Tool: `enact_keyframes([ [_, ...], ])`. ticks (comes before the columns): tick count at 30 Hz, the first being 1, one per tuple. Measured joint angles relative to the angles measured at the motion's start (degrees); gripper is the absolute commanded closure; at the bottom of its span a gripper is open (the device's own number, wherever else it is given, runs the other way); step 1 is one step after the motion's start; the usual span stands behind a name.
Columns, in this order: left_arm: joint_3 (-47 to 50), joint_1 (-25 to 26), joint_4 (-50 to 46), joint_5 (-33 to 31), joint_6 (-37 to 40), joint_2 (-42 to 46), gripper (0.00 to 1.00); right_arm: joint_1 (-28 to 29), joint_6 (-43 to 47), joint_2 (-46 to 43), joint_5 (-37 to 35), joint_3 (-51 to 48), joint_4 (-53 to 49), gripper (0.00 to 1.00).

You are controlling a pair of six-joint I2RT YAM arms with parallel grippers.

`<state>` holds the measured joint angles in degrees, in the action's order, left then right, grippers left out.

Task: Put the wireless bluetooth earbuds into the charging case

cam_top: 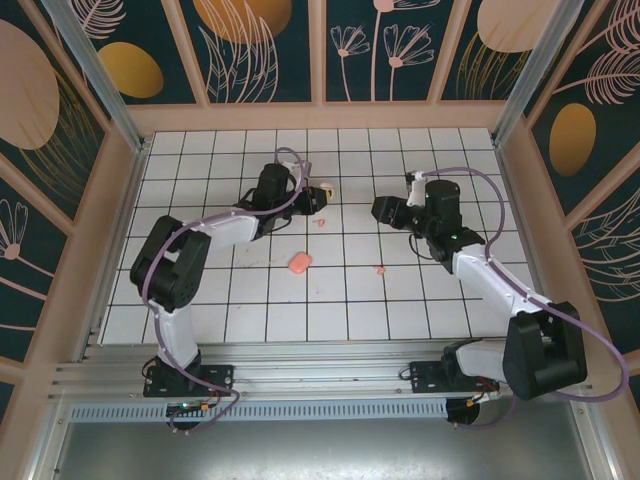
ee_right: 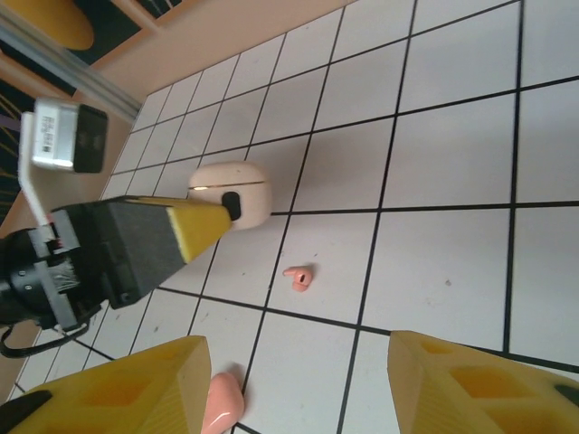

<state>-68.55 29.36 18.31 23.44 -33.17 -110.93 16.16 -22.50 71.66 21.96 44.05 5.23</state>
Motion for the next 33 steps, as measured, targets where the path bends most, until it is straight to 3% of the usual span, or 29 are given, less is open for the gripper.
enact_keyframes([
  [10,-18.27,4.37,-11.85,-0.63,-2.93,-13.60,0.91,-5.62,-0.39,2.16,0.63,0.50,-2.23,0.45],
  [25,-37.18,7.52,-21.03,-0.15,-5.51,-29.03,0.87,-11.28,-2.10,-1.62,1.70,-1.77,-4.85,0.45],
  [29,-40.44,8.52,-21.92,-0.11,-5.53,-30.93,0.81,-11.93,-2.12,-1.81,2.27,-2.49,-5.29,0.46],
  [33,-40.76,8.92,-23.08,-0.26,-5.62,-30.95,0.68,-12.24,-2.10,-1.81,3.15,-2.56,-5.51,0.45],
])
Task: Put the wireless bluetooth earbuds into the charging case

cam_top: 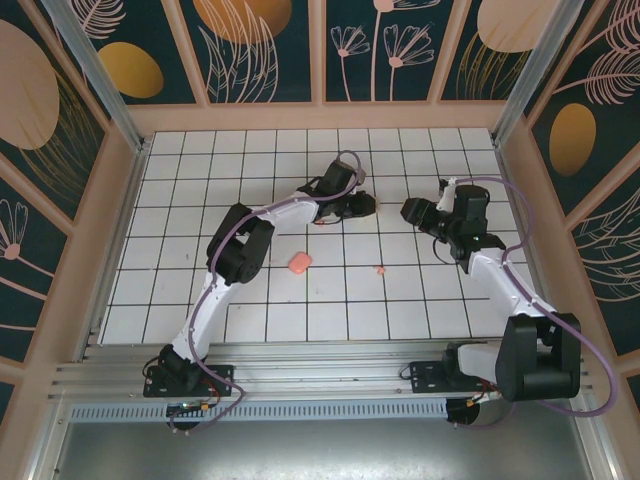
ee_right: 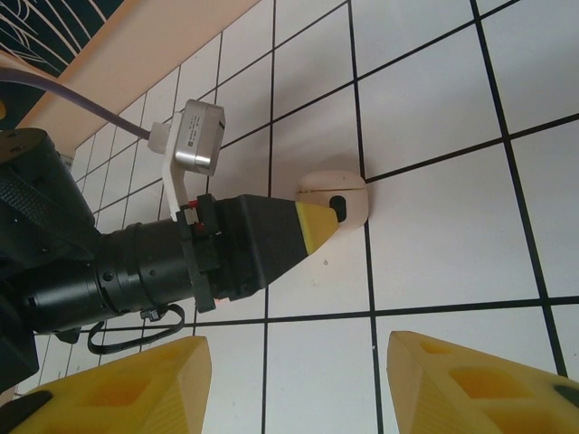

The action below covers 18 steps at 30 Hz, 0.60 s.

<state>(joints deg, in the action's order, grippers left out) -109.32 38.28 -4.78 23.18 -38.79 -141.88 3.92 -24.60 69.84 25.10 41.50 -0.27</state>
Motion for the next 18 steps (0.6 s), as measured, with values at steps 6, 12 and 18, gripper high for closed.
enact_keyframes([
  [6,1.51,0.15,-2.67,-2.91,0.87,1.25,0.56,-0.24,-0.07,-0.17,1.16,0.00,-0.20,0.45],
  [12,4.68,0.20,-7.52,-8.37,3.06,6.43,0.51,-0.24,-1.09,-2.05,2.25,0.00,-0.22,0.45],
  [18,9.40,0.20,-10.23,-13.40,6.01,15.98,0.51,0.26,-2.08,-3.72,2.62,0.02,-1.79,0.45],
])
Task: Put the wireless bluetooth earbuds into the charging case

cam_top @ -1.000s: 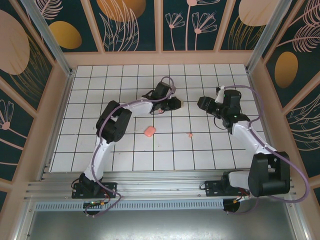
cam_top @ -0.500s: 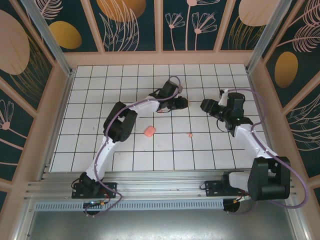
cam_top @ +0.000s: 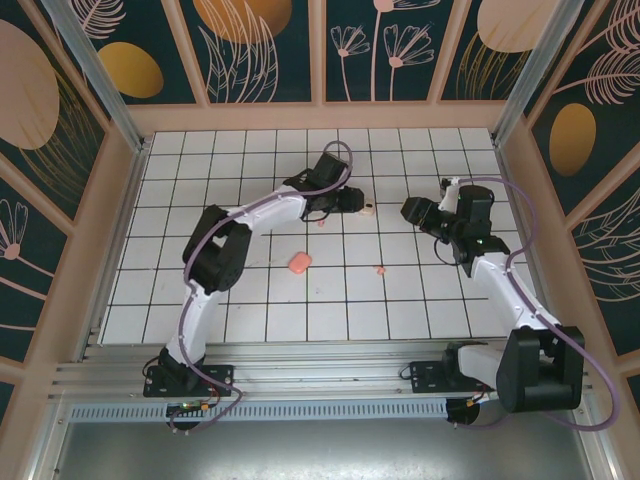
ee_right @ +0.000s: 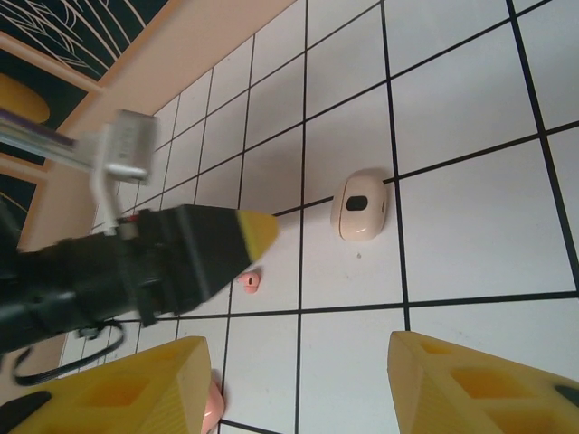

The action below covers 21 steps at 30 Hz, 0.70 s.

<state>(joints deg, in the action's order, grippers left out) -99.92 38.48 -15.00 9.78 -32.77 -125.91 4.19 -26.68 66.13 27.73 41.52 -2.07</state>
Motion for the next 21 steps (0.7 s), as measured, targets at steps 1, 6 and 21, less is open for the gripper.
enact_keyframes([
  [1,1.36,0.00,-0.20,-0.81,0.52,2.23,0.50,0.57,-0.33,-0.33,-0.11,0.04,-0.63,0.45],
  [6,8.83,0.00,-2.01,-6.23,2.40,13.51,0.51,6.05,-0.87,-0.52,-1.16,1.38,-4.50,0.45],
  [21,36.41,0.00,-3.67,-8.74,2.58,35.23,0.47,16.39,-8.11,-0.52,-6.95,7.08,-16.22,0.44],
])
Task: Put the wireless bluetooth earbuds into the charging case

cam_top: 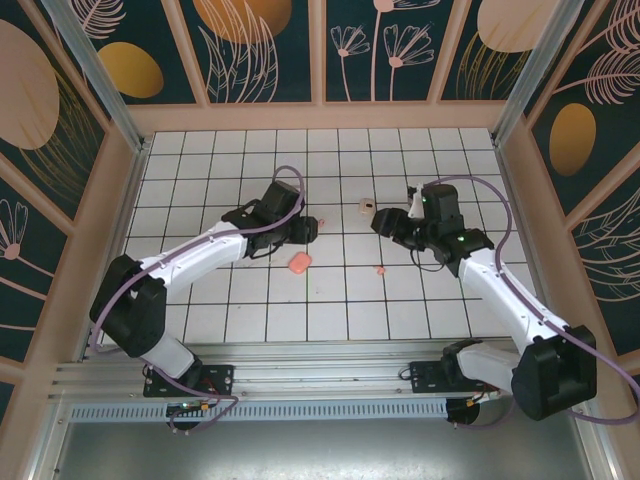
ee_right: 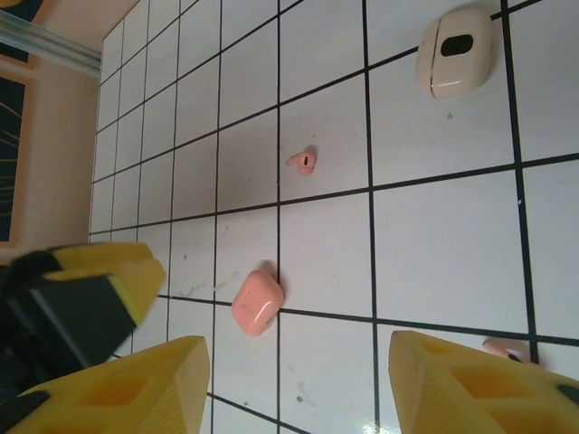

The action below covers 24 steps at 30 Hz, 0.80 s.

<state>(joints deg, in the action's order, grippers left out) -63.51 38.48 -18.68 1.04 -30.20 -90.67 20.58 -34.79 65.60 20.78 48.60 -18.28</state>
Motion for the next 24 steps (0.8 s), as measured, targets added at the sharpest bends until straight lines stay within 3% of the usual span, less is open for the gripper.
enact_keyframes([
  [8,2.29,0.00,-1.92,3.69,0.04,-1.64,0.44,2.03,-10.27,-1.77,-4.48,-3.50,-2.03,0.45],
  [12,5.73,0.00,-2.60,4.33,0.50,-0.35,0.41,6.23,-13.51,-2.08,-7.06,-4.96,-1.68,0.44],
  [17,7.19,0.00,-2.56,4.31,2.05,1.42,0.41,10.71,-15.61,-2.34,-10.08,-4.96,-1.44,0.44],
  [24,7.56,0.00,-3.89,2.51,5.62,-0.63,0.39,11.78,-16.15,-1.86,-11.56,-4.87,-1.49,0.43],
])
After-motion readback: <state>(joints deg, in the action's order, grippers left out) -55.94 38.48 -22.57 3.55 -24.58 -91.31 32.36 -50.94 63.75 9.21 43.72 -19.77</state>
